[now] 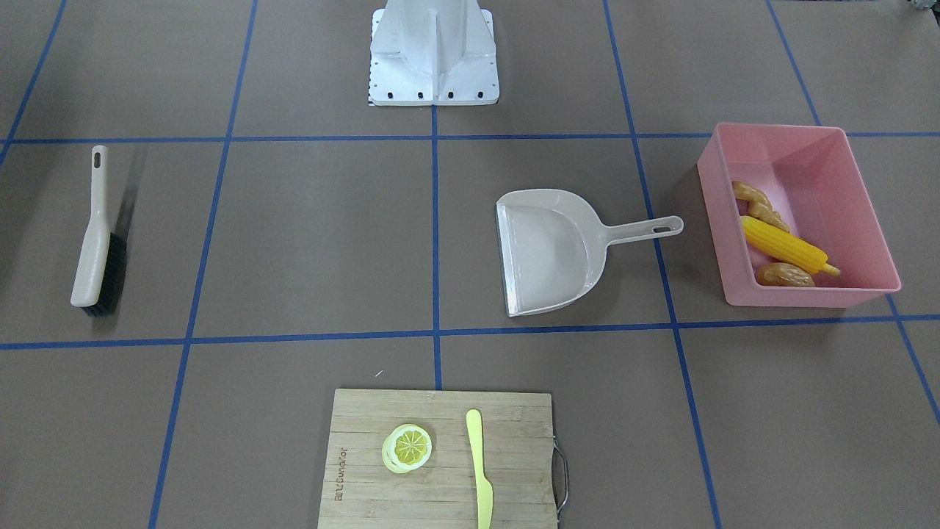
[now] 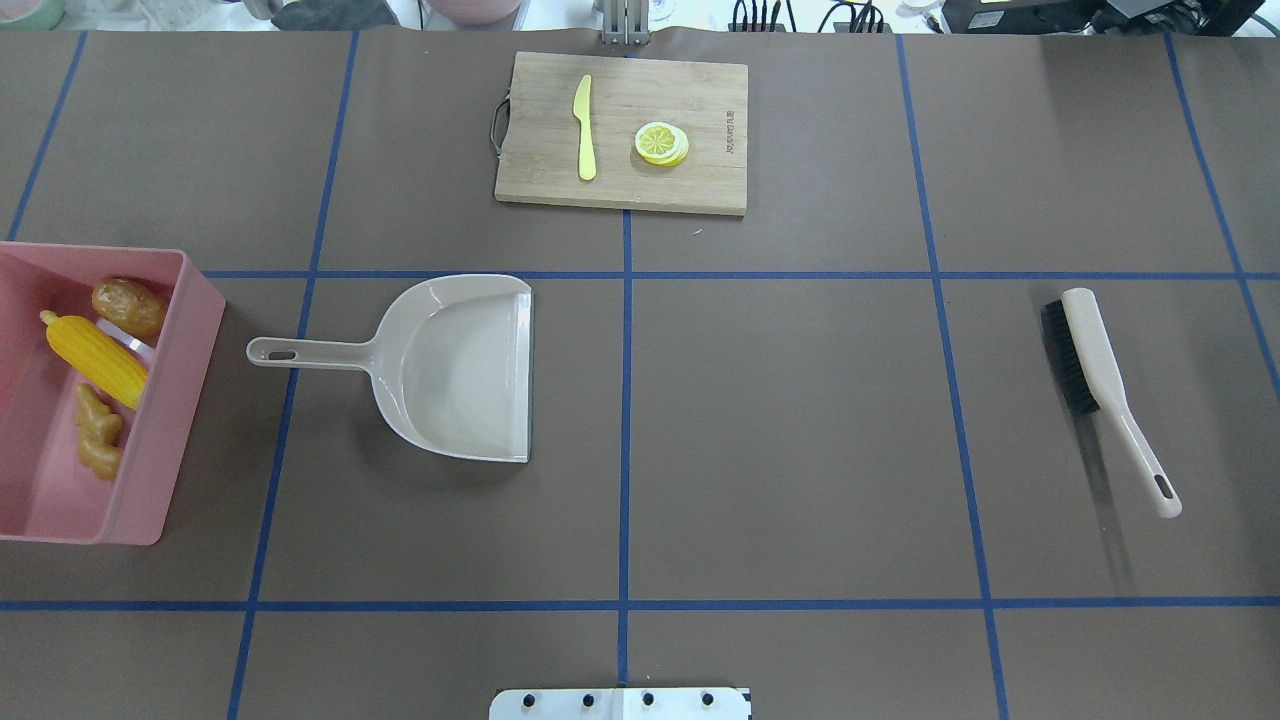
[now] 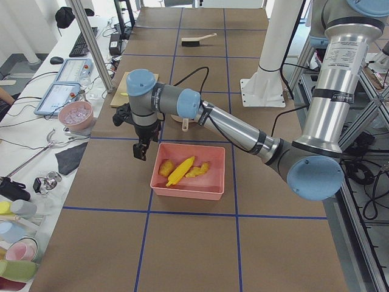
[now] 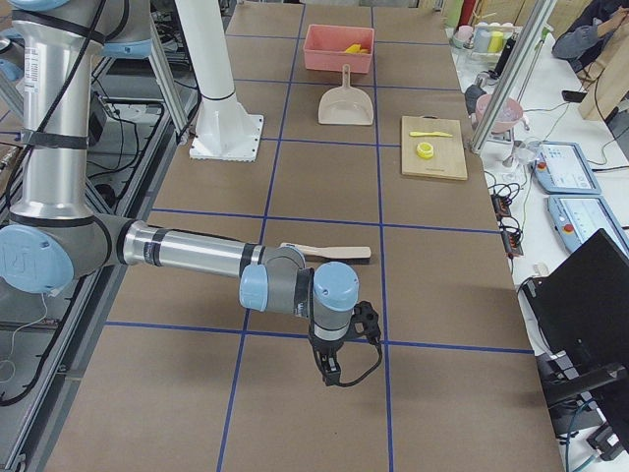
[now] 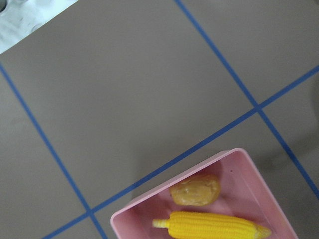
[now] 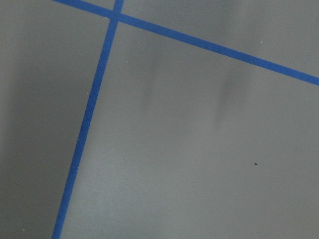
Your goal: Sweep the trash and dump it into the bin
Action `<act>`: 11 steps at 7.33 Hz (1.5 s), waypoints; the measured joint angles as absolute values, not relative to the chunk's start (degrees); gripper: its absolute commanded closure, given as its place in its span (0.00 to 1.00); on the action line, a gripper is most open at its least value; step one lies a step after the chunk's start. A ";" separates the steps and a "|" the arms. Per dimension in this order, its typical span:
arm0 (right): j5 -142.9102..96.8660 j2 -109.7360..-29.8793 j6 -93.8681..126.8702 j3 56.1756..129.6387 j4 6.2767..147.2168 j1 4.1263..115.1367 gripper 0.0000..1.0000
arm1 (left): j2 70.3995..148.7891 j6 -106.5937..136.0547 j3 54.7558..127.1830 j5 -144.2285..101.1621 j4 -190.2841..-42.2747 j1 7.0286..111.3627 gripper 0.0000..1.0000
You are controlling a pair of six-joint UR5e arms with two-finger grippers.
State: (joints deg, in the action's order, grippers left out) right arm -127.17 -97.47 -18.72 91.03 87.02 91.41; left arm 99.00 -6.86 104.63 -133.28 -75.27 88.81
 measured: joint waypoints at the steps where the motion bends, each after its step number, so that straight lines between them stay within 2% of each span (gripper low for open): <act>1: -127.18 -97.52 -18.74 91.02 86.84 91.41 0.00 | 96.22 -6.07 103.14 -133.43 -75.76 90.67 0.02; 3: -127.18 -97.56 -18.82 91.01 86.76 91.41 0.00 | 92.09 -5.60 97.20 -133.52 -79.90 91.93 0.02; 5: -127.28 -97.62 -18.88 91.05 86.75 91.41 0.00 | 91.63 -4.39 91.46 -133.56 -85.45 91.98 0.01; 9: -134.50 -98.09 -18.26 91.37 86.81 92.59 0.00 | 91.49 7.83 88.43 -133.53 -95.66 91.42 0.01; 11: -135.82 -98.40 -8.51 92.03 86.75 93.16 0.00 | 91.47 10.09 88.32 -133.57 -96.08 89.97 0.01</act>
